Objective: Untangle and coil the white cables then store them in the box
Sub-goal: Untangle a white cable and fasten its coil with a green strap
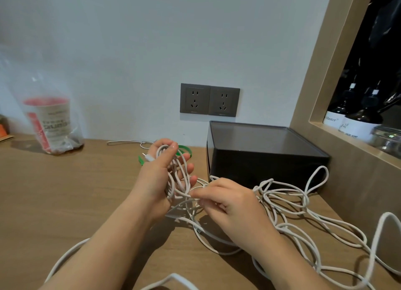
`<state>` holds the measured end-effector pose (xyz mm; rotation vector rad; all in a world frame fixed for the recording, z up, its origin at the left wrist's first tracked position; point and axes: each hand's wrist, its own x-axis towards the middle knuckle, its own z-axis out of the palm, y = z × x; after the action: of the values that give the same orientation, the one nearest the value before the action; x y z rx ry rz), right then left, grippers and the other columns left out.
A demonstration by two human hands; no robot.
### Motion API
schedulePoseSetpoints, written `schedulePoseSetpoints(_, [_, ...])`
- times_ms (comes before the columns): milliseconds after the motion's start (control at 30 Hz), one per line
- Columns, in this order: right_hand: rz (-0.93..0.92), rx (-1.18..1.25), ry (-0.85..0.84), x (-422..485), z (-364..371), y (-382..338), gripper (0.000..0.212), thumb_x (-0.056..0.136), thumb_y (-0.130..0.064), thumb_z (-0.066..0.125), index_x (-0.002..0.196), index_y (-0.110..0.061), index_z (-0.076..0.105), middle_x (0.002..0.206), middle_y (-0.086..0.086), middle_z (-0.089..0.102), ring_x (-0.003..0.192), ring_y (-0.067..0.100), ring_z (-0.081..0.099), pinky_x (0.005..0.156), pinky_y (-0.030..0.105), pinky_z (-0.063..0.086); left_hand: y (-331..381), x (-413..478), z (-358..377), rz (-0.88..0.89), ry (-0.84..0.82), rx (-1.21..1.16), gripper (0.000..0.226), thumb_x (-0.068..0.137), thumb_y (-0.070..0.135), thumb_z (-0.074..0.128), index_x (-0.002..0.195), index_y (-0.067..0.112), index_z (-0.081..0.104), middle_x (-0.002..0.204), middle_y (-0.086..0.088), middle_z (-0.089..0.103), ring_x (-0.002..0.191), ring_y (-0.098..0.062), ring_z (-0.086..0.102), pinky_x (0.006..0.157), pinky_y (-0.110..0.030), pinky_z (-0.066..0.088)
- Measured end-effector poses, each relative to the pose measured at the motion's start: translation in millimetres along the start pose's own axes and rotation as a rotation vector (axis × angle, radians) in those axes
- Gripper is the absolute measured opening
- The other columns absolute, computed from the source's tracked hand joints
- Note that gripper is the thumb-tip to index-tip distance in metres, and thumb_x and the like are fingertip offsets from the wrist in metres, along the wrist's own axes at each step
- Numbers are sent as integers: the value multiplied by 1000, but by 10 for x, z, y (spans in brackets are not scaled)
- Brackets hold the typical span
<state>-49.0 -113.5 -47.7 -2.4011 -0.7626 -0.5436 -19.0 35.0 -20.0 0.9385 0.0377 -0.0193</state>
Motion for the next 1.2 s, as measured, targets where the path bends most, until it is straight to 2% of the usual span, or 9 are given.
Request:
schedulePoseSetpoints(133, [186, 184, 11, 8, -110, -48, 12, 83, -32, 65, 95, -33, 68, 84, -22, 58, 90, -6, 53, 73, 7, 44, 14, 21, -21, 69, 28, -82, 15, 94, 11, 51, 90, 25, 54, 64, -6, 58, 44, -12, 52, 38, -23, 44])
schedulePoseSetpoints(233, [317, 405, -17, 14, -173, -63, 8, 81, -31, 67, 81, -38, 63, 72, -19, 64, 67, -3, 59, 58, 10, 47, 25, 31, -24, 78, 42, -112, 14, 95, 10, 50, 95, 24, 53, 63, -6, 53, 40, -8, 45, 34, -19, 39])
schedulePoseSetpoints(333, [397, 572, -54, 18, -192, -84, 10, 85, -22, 64, 87, -32, 66, 63, -13, 64, 56, 3, 58, 59, 15, 51, 31, 40, -22, 73, 46, -133, 12, 95, 12, 50, 97, 23, 54, 63, -5, 49, 37, -5, 39, 32, -15, 35])
schedulePoseSetpoints(500, [467, 771, -22, 34, -208, -108, 17, 88, -10, 59, 94, -24, 66, 70, -5, 69, 58, 6, 59, 59, 18, 52, 41, 32, -15, 54, 11, -135, 6, 94, 19, 53, 96, 23, 57, 57, -1, 46, 33, -3, 32, 30, -12, 29])
schedulePoseSetpoints(633, [496, 799, 78, 43, -189, -98, 19, 84, -7, 64, 98, -18, 57, 68, 1, 68, 57, 8, 60, 57, 18, 52, 4, -11, 15, 110, -69, 19, 7, 90, 25, 57, 96, 22, 56, 51, 4, 45, 33, -4, 32, 34, -16, 35])
schedulePoseSetpoints(767, [513, 820, 212, 54, -167, -83, 19, 81, -7, 68, 93, -16, 56, 70, -1, 70, 60, 7, 63, 59, 18, 52, -71, -18, 45, 254, -51, 281, 11, 90, 26, 56, 84, 18, 54, 51, 4, 49, 39, -8, 44, 55, -26, 48])
schedulePoseSetpoints(933, [467, 724, 313, 51, -143, -83, 10, 79, -13, 70, 80, -21, 64, 68, -9, 68, 63, 4, 63, 57, 16, 52, -139, -44, 43, 259, -93, 515, 11, 89, 31, 57, 85, 20, 59, 71, 2, 61, 71, -13, 56, 70, -32, 43])
schedulePoseSetpoints(1067, [428, 682, 326, 43, -136, -89, 16, 80, -14, 69, 73, -28, 68, 68, -12, 67, 65, 2, 62, 59, 15, 52, -160, -54, 32, 205, -132, 541, 14, 82, 26, 67, 93, 22, 60, 89, -6, 64, 87, -24, 61, 81, -45, 51])
schedulePoseSetpoints(1200, [390, 636, 294, 38, -132, -83, 21, 82, -16, 67, 75, -35, 69, 72, -15, 68, 70, 0, 62, 61, 14, 52, -138, -66, 33, 204, -136, 488, 27, 71, 29, 71, 94, 21, 60, 86, -5, 62, 82, -22, 59, 70, -39, 49])
